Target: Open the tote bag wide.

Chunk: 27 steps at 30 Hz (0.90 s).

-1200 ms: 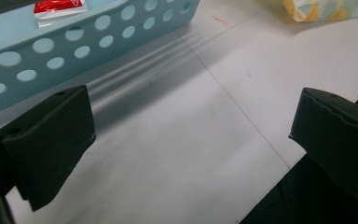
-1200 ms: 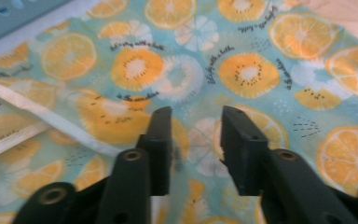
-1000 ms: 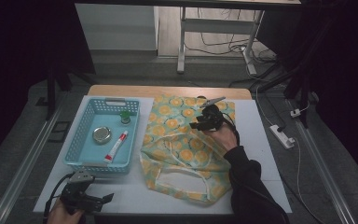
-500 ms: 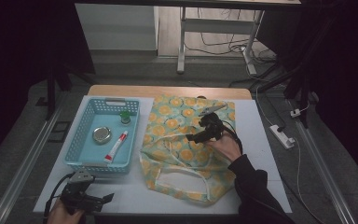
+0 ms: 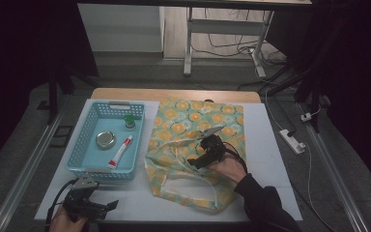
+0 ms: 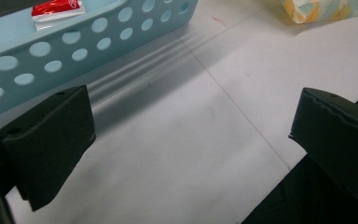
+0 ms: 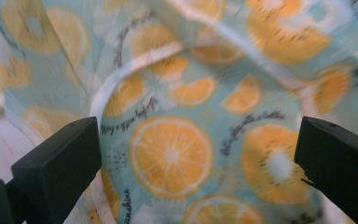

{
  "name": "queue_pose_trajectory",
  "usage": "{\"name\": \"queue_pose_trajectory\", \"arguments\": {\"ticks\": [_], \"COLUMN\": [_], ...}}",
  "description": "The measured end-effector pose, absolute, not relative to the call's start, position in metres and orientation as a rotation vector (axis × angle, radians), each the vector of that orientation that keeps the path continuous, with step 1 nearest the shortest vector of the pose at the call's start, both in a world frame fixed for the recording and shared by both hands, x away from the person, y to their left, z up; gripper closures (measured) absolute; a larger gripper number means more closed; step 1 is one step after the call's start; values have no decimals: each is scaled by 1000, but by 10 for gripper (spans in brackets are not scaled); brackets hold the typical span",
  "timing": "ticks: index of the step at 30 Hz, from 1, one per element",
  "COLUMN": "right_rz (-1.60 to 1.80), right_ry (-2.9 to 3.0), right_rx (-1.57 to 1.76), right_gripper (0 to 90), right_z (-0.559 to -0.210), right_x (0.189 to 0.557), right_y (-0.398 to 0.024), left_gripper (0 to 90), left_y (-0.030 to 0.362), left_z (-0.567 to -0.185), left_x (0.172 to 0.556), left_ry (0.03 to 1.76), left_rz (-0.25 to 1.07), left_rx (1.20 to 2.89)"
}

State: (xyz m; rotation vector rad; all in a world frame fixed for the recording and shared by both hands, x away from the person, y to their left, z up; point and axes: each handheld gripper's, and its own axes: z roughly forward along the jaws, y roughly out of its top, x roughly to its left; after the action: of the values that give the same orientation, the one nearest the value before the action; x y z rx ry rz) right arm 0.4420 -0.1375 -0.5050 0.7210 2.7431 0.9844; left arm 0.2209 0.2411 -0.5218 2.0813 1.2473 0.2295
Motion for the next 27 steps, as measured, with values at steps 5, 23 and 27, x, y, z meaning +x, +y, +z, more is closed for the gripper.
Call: {"name": "queue_pose_trajectory", "arguments": {"ticks": [5, 23, 27], "right_rz": [945, 912, 895], "right_ry": [2773, 2794, 2811], "right_rx": [682, 532, 517], "right_gripper": [1, 436, 655], "right_z": [-518, -522, -518], "right_x": [433, 420, 420], "right_y": [-130, -131, -132], "left_gripper": [0, 0, 0], "left_y": [241, 240, 240], "left_z": [-522, -522, -522], "left_x": [221, 221, 222], "left_ry": [1245, 1244, 1246], "left_rz": [231, 231, 231], "left_rx": [2085, 2090, 2092]}}
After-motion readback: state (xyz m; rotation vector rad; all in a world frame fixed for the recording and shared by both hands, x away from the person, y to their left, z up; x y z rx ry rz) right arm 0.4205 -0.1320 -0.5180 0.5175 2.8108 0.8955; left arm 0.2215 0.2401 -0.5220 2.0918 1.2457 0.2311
